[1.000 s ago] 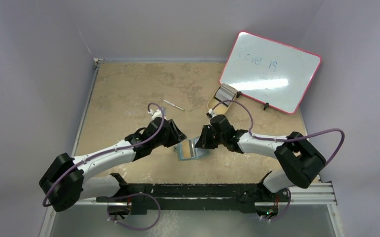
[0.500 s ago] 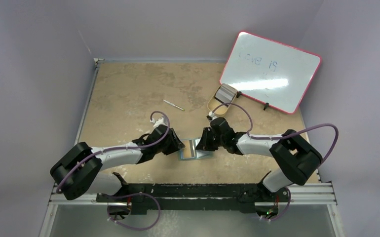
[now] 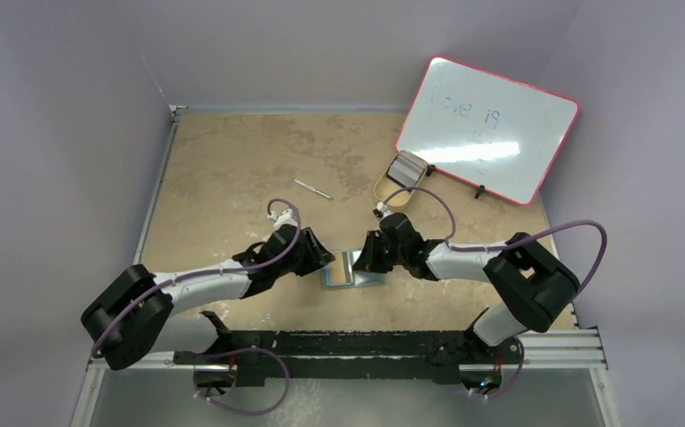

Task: Put the credit cards into the card holder
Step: Turn over the card slot in the card holder.

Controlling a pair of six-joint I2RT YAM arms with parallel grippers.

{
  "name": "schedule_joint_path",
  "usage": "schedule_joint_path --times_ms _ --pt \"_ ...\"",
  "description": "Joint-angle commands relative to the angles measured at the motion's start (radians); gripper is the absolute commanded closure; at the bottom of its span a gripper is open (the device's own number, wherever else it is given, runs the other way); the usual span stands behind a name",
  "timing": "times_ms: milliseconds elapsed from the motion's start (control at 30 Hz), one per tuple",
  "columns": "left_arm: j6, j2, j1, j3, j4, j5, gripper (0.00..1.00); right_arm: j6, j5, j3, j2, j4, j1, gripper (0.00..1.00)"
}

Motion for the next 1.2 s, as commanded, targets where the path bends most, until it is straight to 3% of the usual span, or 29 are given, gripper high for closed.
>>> schedule_joint_path --times_ms 0,800,1167 --pt "-0.029 -0.080 -0.005 0.040 0.010 -0.008 0.62 0.007 -0.002 -0.012 0.001 0.024 0.006 0.88" --pt "-0.028 0.090 -0.005 0.013 0.135 0.001 0.61 0.003 -0.005 -0.008 0.004 0.020 0.006 0.87" --pt "-0.041 0.091 -0.006 0.016 0.193 0.048 0.61 0.005 -0.011 -0.011 0.017 0.034 0.006 0.87"
